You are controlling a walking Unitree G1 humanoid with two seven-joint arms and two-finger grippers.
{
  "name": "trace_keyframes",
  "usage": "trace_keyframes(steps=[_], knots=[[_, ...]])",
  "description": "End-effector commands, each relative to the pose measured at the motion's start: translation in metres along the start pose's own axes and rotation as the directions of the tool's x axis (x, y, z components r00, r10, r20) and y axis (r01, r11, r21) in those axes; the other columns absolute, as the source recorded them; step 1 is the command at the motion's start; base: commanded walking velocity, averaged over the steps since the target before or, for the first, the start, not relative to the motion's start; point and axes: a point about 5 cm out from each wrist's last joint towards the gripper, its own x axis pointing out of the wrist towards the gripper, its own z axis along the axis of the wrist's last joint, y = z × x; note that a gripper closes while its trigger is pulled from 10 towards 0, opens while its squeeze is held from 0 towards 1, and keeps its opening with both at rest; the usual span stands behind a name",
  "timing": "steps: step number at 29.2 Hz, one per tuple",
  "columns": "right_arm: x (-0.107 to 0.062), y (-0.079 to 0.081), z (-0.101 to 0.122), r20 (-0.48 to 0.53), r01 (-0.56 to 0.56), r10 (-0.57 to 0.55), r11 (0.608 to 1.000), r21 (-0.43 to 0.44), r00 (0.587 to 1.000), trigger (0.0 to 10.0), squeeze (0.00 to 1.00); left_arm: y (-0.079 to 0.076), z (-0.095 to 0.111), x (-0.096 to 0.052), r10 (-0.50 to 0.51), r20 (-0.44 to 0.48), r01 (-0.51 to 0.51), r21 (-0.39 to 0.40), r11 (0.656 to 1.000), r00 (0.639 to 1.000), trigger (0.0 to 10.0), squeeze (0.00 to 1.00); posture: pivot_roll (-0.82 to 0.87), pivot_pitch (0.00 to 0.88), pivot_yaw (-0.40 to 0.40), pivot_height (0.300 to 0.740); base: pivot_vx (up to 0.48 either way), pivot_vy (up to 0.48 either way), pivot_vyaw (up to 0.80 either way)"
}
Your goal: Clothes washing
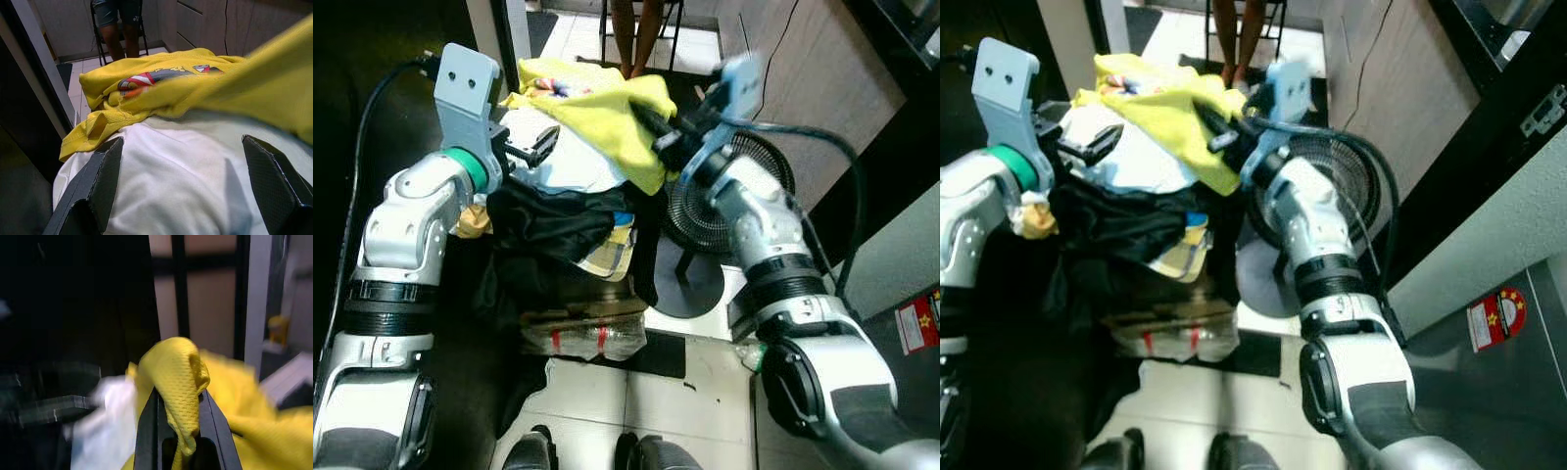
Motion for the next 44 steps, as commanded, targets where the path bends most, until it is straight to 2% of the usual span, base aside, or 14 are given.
trace_keyframes(steps=[1,2,3,4,10,14,16,21,25,31,35,40,43,44], knots=[[-0.001,-0.004,0.011,0.036,0.027,-0.027,1.000,-0.013,0.999,0.0,0.00,0.001,-0.001,-0.003,0.005,-0.003,-0.005,-0.007,1.000,1.000,10.0,0.00,0.09,0.103,-0.009,0.740,0.000,0.000,0.00],[0.002,-0.005,0.023,0.075,0.046,-0.041,0.997,-0.062,0.996,3.1,0.00,0.000,-0.001,-0.003,0.004,-0.001,-0.004,-0.007,1.000,1.000,10.0,0.00,0.09,0.103,-0.006,0.740,0.000,0.000,0.00],[0.003,-0.005,0.031,0.103,0.061,-0.051,0.994,-0.096,0.993,3.1,0.00,0.000,0.000,-0.003,0.004,0.000,-0.004,-0.007,1.000,1.000,10.0,0.00,0.09,0.103,-0.006,0.740,0.000,0.000,0.00],[0.006,-0.006,0.045,0.148,0.079,-0.059,0.987,-0.139,0.987,10.0,0.00,0.000,0.002,-0.003,0.003,0.008,-0.003,-0.007,1.000,1.000,10.0,0.00,0.09,0.102,-0.004,0.740,0.000,0.000,0.00],[0.009,-0.004,0.104,0.362,0.181,-0.076,0.948,-0.264,0.929,10.0,0.00,-0.001,0.013,-0.003,0.001,0.057,-0.001,-0.010,1.000,0.998,10.0,0.00,0.09,0.102,-0.004,0.740,0.000,0.000,0.00],[0.003,0.005,0.160,0.555,0.235,-0.029,0.923,-0.304,0.831,10.0,0.00,-0.003,0.020,-0.003,-0.008,0.079,0.009,-0.006,1.000,0.997,10.0,0.00,0.09,0.101,-0.001,0.740,0.000,0.000,0.00],[0.001,0.006,0.164,0.566,0.235,-0.022,0.922,-0.307,0.824,10.0,0.00,-0.003,0.019,-0.003,-0.009,0.079,0.009,-0.006,1.000,0.997,10.0,0.00,0.09,0.099,-0.001,0.740,0.000,0.000,0.00],[-0.001,-0.001,0.127,0.394,0.179,-0.023,0.914,-0.364,0.919,10.0,0.00,-0.005,0.017,-0.003,-0.013,0.073,0.013,-0.007,1.000,0.997,10.0,0.00,0.08,0.098,-0.001,0.740,0.000,0.000,0.00],[-0.012,-0.026,0.079,0.261,0.253,-0.186,0.934,-0.253,0.947,10.0,0.00,-0.007,0.016,-0.002,-0.017,0.071,0.018,-0.009,1.000,0.997,10.0,0.00,0.08,0.099,0.001,0.740,0.000,0.000,0.00],[-0.019,-0.039,0.064,0.222,0.323,-0.282,0.930,-0.177,0.933,10.0,0.00,-0.008,0.016,-0.002,-0.023,0.069,0.024,-0.008,1.000,0.997,10.0,0.00,0.08,0.099,0.001,0.740,0.000,0.000,0.00],[-0.031,-0.063,0.060,0.214,0.481,-0.454,0.872,-0.096,0.865,10.0,0.00,-0.008,0.015,-0.003,-0.023,0.066,0.024,-0.005,1.000,0.998,10.0,0.00,0.09,0.101,0.006,0.740,0.000,0.000,0.00],[-0.038,-0.075,0.064,0.221,0.544,-0.517,0.835,-0.086,0.827,10.0,0.00,-0.007,0.014,-0.004,-0.022,0.063,0.022,-0.004,1.000,0.998,10.0,0.00,0.09,0.104,0.004,0.740,0.000,0.000,0.00],[-0.014,-0.053,0.043,0.063,0.346,-0.340,0.913,-0.218,0.938,10.0,0.00,-0.008,0.013,-0.004,-0.019,0.057,0.020,-0.004,1.000,0.998,10.0,0.00,0.09,0.107,-0.002,0.740,0.000,0.000,0.00],[-0.014,-0.053,0.043,0.063,0.346,-0.340,0.913,-0.218,0.938,10.0,0.00,-0.008,0.013,-0.004,-0.019,0.057,0.020,-0.004,1.000,0.998,10.0,0.00,0.09,0.107,-0.002,0.740,0.000,0.000,0.00]])
